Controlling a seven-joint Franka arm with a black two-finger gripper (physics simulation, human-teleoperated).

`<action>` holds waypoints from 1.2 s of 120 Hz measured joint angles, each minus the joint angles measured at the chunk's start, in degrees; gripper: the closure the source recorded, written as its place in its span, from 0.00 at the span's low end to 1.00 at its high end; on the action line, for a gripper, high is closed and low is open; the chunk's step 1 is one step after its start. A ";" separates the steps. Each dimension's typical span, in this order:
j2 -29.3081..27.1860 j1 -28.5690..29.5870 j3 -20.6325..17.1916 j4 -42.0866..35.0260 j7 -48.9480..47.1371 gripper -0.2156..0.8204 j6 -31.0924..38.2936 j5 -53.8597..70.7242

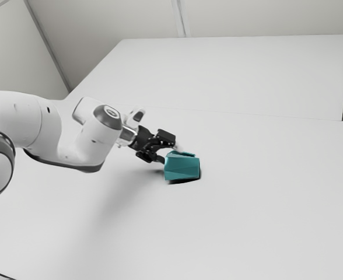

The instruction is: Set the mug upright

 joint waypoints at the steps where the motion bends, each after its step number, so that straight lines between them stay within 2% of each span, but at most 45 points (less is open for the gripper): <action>1: 0.00 -0.01 -0.03 -0.03 0.06 0.23 0.04 -0.04; 57: 1.56 0.83 -0.56 -0.25 2.79 0.23 -0.49 -8.52; 72: 2.09 0.80 -0.56 -0.41 3.66 0.26 -0.94 -10.52; 88: 2.32 0.78 -0.56 -0.44 4.44 0.40 -1.21 -11.43; 111: 2.49 0.63 -0.56 -0.37 5.23 0.70 -1.28 -11.72; 144: 0.76 0.47 -0.56 0.05 5.56 0.88 -1.11 -11.54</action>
